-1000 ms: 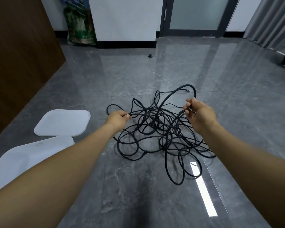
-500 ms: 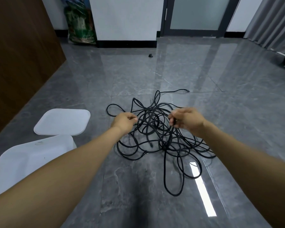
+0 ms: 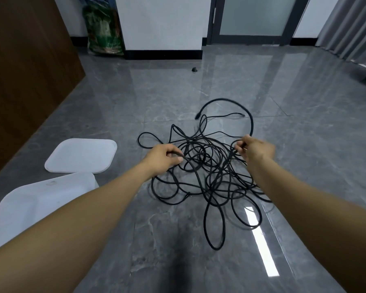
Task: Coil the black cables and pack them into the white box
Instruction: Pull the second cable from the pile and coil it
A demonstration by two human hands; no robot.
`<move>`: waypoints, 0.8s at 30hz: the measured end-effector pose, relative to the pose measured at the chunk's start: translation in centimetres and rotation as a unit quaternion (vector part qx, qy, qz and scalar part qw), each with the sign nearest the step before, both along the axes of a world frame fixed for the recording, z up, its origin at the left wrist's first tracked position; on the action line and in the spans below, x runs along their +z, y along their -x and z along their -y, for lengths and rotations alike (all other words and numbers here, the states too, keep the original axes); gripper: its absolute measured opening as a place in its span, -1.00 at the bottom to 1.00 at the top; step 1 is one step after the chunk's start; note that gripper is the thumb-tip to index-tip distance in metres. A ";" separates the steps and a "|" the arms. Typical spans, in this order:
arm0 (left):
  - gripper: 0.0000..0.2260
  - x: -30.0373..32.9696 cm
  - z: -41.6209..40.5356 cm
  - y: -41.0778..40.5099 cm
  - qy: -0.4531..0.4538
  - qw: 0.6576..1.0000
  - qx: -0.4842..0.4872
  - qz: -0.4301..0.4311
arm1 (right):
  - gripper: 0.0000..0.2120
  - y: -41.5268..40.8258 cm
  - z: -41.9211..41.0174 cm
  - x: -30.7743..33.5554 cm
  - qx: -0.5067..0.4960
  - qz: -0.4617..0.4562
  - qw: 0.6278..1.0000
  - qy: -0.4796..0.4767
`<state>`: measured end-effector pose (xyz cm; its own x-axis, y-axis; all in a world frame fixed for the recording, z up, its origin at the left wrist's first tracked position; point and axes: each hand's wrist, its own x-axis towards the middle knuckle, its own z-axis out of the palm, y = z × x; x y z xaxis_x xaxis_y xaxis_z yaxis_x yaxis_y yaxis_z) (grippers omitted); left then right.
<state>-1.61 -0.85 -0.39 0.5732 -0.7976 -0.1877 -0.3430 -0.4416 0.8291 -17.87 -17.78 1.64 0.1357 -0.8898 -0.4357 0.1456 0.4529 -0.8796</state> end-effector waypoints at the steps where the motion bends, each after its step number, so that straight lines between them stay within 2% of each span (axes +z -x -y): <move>1: -0.97 0.3 0.1 0.0 0.014 1.000 -0.003 -0.001 | -0.82 0.1 0.2 -0.1 0.012 -0.041 0.999 0.026; 3: -0.98 0.8 0.3 -0.1 0.051 0.999 0.003 0.003 | -0.83 0.2 0.2 -0.2 0.066 -0.132 0.985 0.094; 4: -0.97 1.1 0.4 -0.1 0.072 0.997 0.010 0.004 | -0.84 0.2 0.0 -0.2 0.106 -0.197 0.964 0.145; 6: -0.99 1.3 0.7 -0.4 0.106 0.994 0.027 0.000 | -0.80 0.2 -0.7 0.1 0.204 -0.307 0.895 0.252; 8: -0.91 1.2 0.9 -0.5 0.131 0.990 0.041 -0.010 | -0.69 0.0 -1.9 0.8 0.319 -0.351 0.818 0.324; 10: -0.86 1.3 1.3 -0.3 0.153 0.986 0.064 -0.017 | -0.55 -0.5 -3.2 1.2 0.415 -0.368 0.755 0.349; 13: -0.85 1.7 2.0 0.3 0.184 0.979 0.085 -0.016 | -0.49 -1.4 -4.6 0.8 0.481 -0.403 0.673 0.393; 14: -0.85 1.8 2.2 0.6 0.194 0.977 0.089 -0.012 | -0.52 -1.8 -4.8 0.5 0.474 -0.411 0.667 0.402; 15: -0.86 1.9 2.5 0.8 0.204 0.974 0.097 0.000 | -0.57 -2.1 -4.9 0.4 0.461 -0.408 0.679 0.399; 17: -0.87 2.1 2.6 1.2 0.206 0.966 0.143 0.067 | -0.67 -2.3 -4.7 0.5 0.436 -0.371 0.731 0.371; 19: -0.81 2.3 2.4 1.9 0.207 0.953 0.176 0.132 | -0.66 -2.3 -4.1 0.6 0.411 -0.345 0.768 0.349; 21: -0.84 2.0 2.2 2.5 0.202 0.959 0.134 0.144 | -0.61 -2.0 -3.4 0.5 0.383 -0.323 0.800 0.329; 24: -0.78 0.7 2.0 2.8 0.136 0.979 0.007 0.153 | -0.59 -1.6 -2.7 0.2 0.345 -0.258 0.859 0.277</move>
<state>-4.39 -2.82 0.26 0.5803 -0.7862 0.2123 -0.5892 -0.2254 0.7759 -16.27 -15.10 1.80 0.6303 -0.7649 -0.1329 -0.4641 -0.2340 -0.8543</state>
